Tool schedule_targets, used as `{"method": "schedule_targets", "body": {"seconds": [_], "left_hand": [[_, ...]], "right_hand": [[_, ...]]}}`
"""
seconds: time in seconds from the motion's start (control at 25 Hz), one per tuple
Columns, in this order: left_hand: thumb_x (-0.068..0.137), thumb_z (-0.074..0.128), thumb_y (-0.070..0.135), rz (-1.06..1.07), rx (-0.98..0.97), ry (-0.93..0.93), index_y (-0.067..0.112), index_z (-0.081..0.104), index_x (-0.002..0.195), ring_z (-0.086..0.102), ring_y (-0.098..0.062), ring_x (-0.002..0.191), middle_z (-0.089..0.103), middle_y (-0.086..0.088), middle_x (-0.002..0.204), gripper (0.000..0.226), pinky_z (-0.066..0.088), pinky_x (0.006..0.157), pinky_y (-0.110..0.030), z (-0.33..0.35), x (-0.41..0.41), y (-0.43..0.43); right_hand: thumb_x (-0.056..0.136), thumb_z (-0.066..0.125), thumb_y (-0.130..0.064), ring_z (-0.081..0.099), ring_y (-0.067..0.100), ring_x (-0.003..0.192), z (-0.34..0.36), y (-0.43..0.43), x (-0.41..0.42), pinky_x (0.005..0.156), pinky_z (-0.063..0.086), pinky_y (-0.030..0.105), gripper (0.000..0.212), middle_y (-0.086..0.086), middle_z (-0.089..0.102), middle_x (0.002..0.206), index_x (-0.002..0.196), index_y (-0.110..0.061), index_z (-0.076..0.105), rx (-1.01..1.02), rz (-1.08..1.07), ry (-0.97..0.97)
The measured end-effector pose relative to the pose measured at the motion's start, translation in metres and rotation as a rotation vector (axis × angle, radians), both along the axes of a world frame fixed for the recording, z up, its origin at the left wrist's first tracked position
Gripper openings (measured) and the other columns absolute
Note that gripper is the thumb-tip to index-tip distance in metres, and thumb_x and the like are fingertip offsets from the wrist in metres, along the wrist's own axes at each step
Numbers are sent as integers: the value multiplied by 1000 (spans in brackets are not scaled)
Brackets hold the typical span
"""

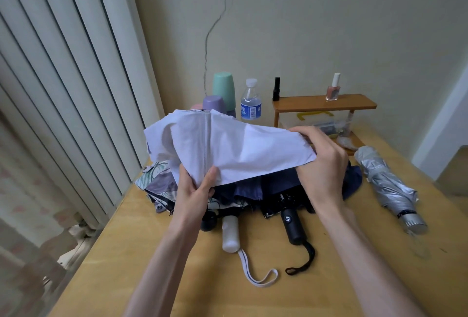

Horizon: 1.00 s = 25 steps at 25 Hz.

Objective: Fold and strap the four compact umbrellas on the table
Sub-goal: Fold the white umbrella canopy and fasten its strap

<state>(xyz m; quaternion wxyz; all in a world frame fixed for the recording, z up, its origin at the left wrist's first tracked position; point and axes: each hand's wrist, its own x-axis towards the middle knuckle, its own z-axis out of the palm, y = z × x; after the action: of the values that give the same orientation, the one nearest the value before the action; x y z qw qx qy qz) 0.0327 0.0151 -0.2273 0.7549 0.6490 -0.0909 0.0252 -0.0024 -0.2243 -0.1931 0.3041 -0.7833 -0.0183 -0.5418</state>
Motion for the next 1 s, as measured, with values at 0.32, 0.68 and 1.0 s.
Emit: {"method": "schedule_targets", "body": {"seconds": [0.32, 0.68, 1.0], "left_hand": [[105, 64, 30, 72, -35, 19, 30, 48, 150, 69, -11, 117, 69, 7, 136, 48, 53, 86, -25, -1, 3, 3], [103, 67, 33, 71, -33, 15, 27, 47, 151, 66, -2, 97, 68, 1, 138, 53, 54, 77, -17, -1, 0, -8], [105, 65, 32, 97, -73, 66, 23, 47, 150, 49, -34, 124, 62, -12, 141, 50, 54, 102, -50, -1, 1, -3]], "right_hand": [[86, 76, 3, 68, 9, 84, 10, -2, -3, 61, 58, 38, 31, -4, 71, 108, 112, -13, 74, 77, 127, 80], [86, 74, 1, 52, 10, 69, -2, 10, -1, 57, 40, 26, 17, 1, 65, 77, 101, -5, 70, 66, -228, -162], [83, 76, 6, 69, 14, 84, 11, -4, -5, 66, 58, 35, 28, -3, 73, 97, 102, -14, 71, 194, 172, 110]]}}
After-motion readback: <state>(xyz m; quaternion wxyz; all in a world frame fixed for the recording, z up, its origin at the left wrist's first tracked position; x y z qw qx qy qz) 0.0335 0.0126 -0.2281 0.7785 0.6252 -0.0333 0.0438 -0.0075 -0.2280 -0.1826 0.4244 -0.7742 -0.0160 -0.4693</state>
